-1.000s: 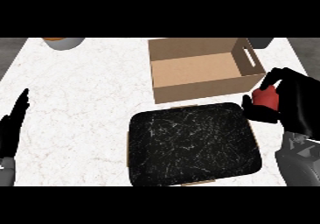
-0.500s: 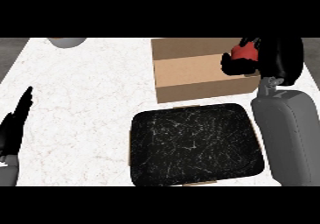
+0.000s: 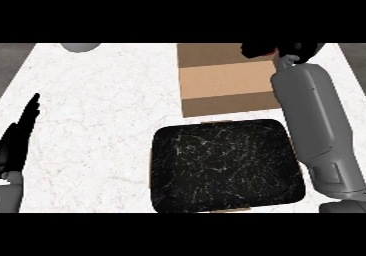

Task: Pick the bell pepper from the tray and place it in the cardboard box

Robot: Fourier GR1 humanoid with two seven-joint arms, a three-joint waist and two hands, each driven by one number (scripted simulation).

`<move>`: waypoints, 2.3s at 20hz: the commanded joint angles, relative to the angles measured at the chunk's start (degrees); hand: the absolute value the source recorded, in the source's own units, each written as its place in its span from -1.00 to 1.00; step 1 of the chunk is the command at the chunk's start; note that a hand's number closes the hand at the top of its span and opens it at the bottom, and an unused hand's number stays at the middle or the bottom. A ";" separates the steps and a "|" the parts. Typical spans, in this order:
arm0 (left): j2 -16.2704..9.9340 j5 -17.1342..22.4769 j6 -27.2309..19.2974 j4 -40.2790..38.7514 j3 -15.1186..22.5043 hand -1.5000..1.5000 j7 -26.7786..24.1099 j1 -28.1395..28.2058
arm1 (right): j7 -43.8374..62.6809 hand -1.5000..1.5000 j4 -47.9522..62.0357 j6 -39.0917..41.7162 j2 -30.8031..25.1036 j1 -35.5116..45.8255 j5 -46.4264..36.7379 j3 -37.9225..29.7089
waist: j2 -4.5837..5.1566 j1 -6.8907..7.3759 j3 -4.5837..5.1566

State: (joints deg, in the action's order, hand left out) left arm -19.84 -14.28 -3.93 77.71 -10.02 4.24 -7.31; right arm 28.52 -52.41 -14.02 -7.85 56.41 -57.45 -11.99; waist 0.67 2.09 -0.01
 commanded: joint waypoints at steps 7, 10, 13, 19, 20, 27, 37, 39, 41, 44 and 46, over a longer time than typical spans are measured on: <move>0.63 -1.59 -0.50 -2.97 0.87 0.00 0.28 -4.52 | -2.32 1.00 27.39 -13.12 -2.72 11.50 -1.65 -5.34 | 1.01 1.23 0.02; 0.82 -0.25 0.80 0.03 0.98 0.00 1.24 -3.38 | -4.60 -1.00 31.18 -11.56 -5.55 10.86 3.00 -10.01 | 1.49 2.79 -0.09; 1.72 -1.86 -0.90 0.08 1.79 0.00 -0.81 -1.64 | -5.24 -1.00 33.72 -16.86 -1.83 9.91 4.48 -11.64 | 1.39 3.09 -0.10; 2.12 -1.44 -0.39 -0.86 1.80 0.00 -1.24 -2.08 | -11.91 -1.00 35.94 -19.02 -3.33 11.87 7.28 -14.35 | 1.48 3.20 -0.12; 2.66 -2.52 -1.61 -1.17 2.32 0.00 1.68 -6.13 | -14.92 -1.00 35.33 -21.77 -1.60 10.55 7.03 -13.86 | 1.52 2.42 -0.15; 1.67 -1.00 -0.07 -1.15 0.90 0.00 0.03 -2.94 | -25.52 -1.00 31.07 -29.72 -2.61 10.76 13.65 -19.55 | 0.97 1.87 -0.15; 0.29 0.27 1.27 2.09 -1.29 0.00 -0.68 3.09 | -37.21 -1.00 26.14 -21.87 -8.45 5.96 25.75 -25.68 | -0.48 -0.95 -0.06; -0.30 -0.15 -0.12 -0.28 -2.90 0.00 -4.09 4.19 | -37.66 -1.00 23.13 -19.81 -9.30 2.15 26.84 -25.31 | -0.77 -1.86 0.00; -0.27 -0.10 0.84 -0.22 -2.49 0.00 -1.55 2.35 | -34.26 -1.00 18.77 -22.48 -6.75 -0.80 26.51 -23.37 | -0.99 -2.46 0.02; 1.23 -1.07 -1.14 -0.71 -2.30 0.00 -1.91 4.24 | -33.91 -1.00 13.12 -15.29 -11.31 -7.14 28.60 -24.07 | -1.39 -3.71 0.05; -0.27 -0.19 0.57 4.11 -2.92 0.00 -0.76 6.95 | -33.78 -1.00 6.26 -12.57 -9.16 -13.11 29.58 -22.52 | -1.69 -3.76 0.04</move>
State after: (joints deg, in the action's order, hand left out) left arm -19.72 -14.43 -3.72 78.10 -12.71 2.78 -3.75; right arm -6.12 -38.15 -31.18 -16.46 50.87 -29.66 -35.44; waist -0.52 -0.90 0.02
